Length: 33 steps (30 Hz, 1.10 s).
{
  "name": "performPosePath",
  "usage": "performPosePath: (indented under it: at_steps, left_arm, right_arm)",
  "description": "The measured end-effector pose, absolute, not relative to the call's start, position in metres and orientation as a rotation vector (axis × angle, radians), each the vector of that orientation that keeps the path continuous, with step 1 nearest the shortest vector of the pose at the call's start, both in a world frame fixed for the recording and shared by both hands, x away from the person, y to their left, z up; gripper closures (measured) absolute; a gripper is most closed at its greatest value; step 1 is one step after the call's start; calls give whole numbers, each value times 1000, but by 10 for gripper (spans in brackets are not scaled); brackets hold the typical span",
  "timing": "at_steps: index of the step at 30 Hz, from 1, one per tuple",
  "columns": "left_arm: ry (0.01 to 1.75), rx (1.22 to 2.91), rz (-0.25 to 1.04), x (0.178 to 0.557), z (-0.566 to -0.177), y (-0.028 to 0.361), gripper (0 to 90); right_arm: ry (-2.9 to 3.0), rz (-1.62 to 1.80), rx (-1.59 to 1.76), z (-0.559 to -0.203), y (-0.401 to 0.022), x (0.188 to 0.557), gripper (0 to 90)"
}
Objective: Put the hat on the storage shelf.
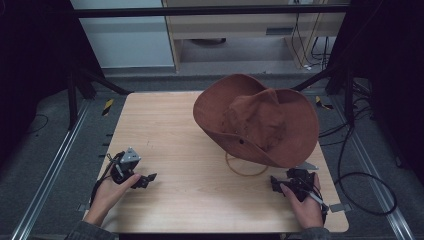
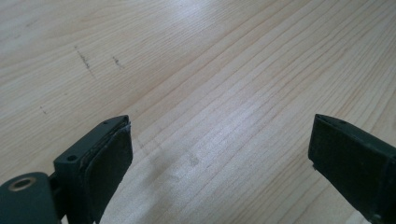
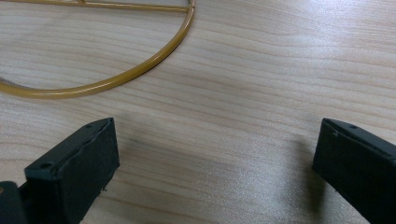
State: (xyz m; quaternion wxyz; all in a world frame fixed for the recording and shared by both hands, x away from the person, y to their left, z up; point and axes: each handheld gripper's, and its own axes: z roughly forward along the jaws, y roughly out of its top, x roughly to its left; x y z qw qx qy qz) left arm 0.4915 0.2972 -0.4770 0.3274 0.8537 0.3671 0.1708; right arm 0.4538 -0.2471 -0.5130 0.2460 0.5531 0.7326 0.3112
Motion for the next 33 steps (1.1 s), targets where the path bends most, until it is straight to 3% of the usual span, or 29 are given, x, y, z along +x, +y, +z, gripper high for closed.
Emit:
performPosePath:
  at_steps: [17,33]
  left_arm:
    - [1104,2209,458,511,-494,316,57]
    - [1098,2179,473,513,-504,319,19]
  right_arm:
    - [1999,849,1509,-513,-247,454,4]
    - [1999,849,1509,-513,-247,454,4]
